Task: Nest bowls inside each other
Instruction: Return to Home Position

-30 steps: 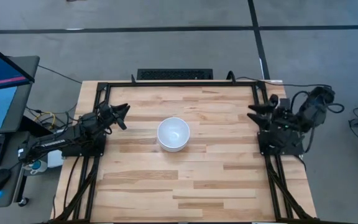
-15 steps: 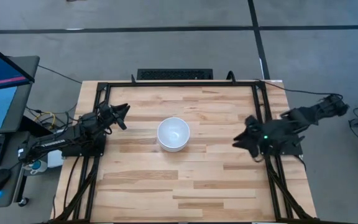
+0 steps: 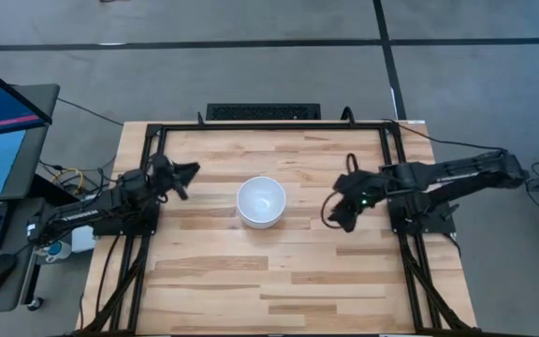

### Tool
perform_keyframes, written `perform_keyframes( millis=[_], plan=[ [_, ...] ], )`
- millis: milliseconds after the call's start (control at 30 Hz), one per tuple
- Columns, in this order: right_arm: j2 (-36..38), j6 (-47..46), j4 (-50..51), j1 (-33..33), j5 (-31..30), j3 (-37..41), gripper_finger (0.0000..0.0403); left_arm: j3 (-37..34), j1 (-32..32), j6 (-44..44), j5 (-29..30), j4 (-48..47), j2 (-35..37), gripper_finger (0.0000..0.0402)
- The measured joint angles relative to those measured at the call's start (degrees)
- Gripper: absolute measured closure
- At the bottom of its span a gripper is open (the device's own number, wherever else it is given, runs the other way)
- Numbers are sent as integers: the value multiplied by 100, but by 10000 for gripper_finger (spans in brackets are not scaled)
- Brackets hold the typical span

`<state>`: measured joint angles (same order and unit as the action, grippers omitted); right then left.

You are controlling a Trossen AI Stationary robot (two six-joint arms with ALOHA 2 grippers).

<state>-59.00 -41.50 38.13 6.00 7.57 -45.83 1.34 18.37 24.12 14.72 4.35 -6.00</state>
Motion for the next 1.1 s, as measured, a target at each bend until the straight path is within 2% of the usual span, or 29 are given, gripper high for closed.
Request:
perform_keyframes(
  millis=[100,167,300,367,500,567,733,833,1100],
  plan=[
    [-84,1441,-1395,150,148,-11,188,0,0,-692,-1443,1,0,313],
    [-120,2075,-1995,126,176,-14,188,0,-6,-979,-2292,62,0,313],
    [-130,2748,-2477,-133,-208,86,188,0,-4,-1334,-3095,113,0,313],
    [-104,2961,-2983,-292,-132,276,188,0,-4,-1463,-3171,124,0,313],
    [-79,3074,-4363,-704,496,750,188,0,-4,-1485,-3129,135,-1,313],
    [-83,2948,-4744,-875,722,991,188,0,-2,-1450,-3079,136,0,313],
    [17,2849,-5352,-1121,909,1443,188,0,-2,-1443,-3049,224,0,313],
    [166,2689,-6116,-1304,912,1941,188,0,-2,-1423,-2916,276,0,313],
    [685,1901,-9752,-1877,1040,3658,188,0,-2,-1269,-2226,275,0,313]
  ],
)
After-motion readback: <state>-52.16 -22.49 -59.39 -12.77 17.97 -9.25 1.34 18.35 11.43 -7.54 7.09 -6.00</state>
